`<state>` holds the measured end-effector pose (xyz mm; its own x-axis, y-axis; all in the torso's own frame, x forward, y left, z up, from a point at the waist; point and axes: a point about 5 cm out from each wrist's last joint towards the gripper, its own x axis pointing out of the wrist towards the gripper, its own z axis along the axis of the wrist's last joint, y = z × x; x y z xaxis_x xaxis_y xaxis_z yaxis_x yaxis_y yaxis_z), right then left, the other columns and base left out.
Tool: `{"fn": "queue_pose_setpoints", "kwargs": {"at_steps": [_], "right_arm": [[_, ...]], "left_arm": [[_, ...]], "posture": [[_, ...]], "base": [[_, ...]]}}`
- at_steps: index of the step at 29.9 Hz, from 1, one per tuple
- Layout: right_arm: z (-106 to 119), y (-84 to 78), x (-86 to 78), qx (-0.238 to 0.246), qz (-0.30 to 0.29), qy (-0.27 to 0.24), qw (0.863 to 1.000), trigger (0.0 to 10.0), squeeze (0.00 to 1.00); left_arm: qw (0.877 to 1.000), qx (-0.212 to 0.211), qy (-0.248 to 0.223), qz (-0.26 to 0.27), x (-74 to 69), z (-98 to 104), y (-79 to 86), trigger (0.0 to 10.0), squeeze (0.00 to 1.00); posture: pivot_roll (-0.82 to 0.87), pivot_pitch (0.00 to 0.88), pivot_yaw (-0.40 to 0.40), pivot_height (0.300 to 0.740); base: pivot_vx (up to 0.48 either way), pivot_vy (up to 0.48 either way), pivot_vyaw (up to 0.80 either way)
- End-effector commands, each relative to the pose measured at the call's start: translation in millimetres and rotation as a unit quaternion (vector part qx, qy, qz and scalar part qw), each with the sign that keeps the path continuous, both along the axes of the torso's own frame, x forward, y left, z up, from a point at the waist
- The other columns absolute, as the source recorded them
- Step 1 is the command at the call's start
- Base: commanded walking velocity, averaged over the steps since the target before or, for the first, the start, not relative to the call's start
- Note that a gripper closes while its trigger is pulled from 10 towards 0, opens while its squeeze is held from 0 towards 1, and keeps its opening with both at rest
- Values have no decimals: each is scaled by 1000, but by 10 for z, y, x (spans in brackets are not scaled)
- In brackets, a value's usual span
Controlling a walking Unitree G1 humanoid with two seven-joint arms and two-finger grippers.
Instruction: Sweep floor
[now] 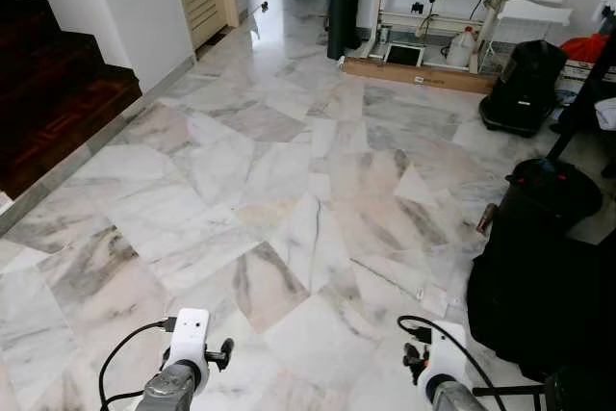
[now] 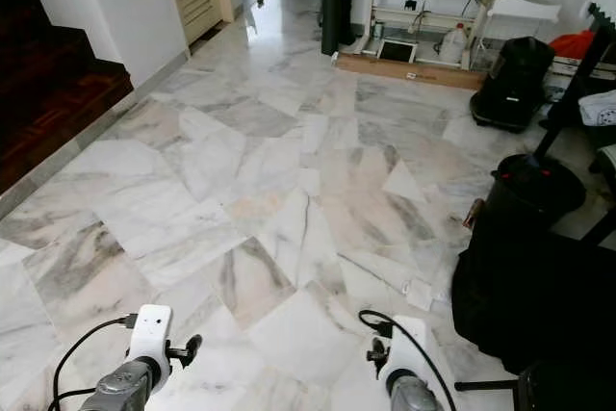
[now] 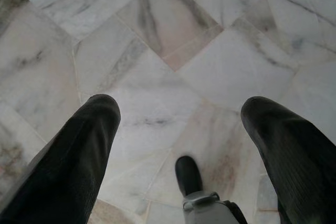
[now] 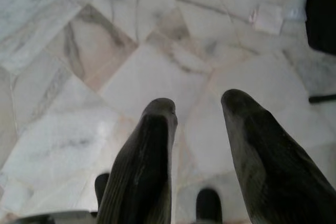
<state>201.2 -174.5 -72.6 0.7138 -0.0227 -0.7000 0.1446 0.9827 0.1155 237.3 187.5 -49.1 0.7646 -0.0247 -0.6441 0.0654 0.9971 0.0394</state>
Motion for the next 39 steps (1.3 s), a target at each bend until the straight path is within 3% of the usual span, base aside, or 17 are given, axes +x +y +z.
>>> {"fn": "queue_pose_setpoints", "kwargs": {"at_steps": [1, 6, 14, 26, 33, 36, 39], "right_arm": [[-34, -11, -75, -3, -2, 4, 1000, 10000, 0], [-71, -271, -232, -4, -17, 15, 1000, 10000, 0], [-69, -421, -291, -10, -20, 19, 1000, 10000, 0], [-88, -349, -302, -12, -12, 22, 1000, 10000, 0], [-110, -91, -276, -5, 1, 15, 1000, 10000, 0], [-116, -93, -301, -5, -1, 13, 1000, 10000, 0], [-131, -265, -405, -9, -5, 18, 1000, 10000, 0]], "left_arm": [[1000, -1, 7, 4, -11, -10, 13, 10000, 0], [1000, -3, 5, 14, -14, -8, 37, 10000, 0], [1000, -5, 1, 21, -11, 0, 59, 10000, 0], [996, -9, 3, 90, -107, -29, 257, 10000, 0], [996, -10, 5, 93, -148, -50, 269, 10000, 0], [996, -10, 10, 89, -154, -59, 250, 10000, 0], [996, -14, 11, 85, -149, -63, 221, 10000, 0]], "posture": [[-88, 0, 12, 740], [-91, 0, 14, 740], [-95, 0, 16, 740], [-95, 0, 11, 740], [-95, 0, 11, 740], [-95, 0, 12, 740], [-96, 0, 13, 740]], "base": [[0, 0, 0], [0, 0, 0], [0, 0, -590], [0, 0, -748], [0, 206, -220], [0, 0, 0], [0, 432, 0]]}}
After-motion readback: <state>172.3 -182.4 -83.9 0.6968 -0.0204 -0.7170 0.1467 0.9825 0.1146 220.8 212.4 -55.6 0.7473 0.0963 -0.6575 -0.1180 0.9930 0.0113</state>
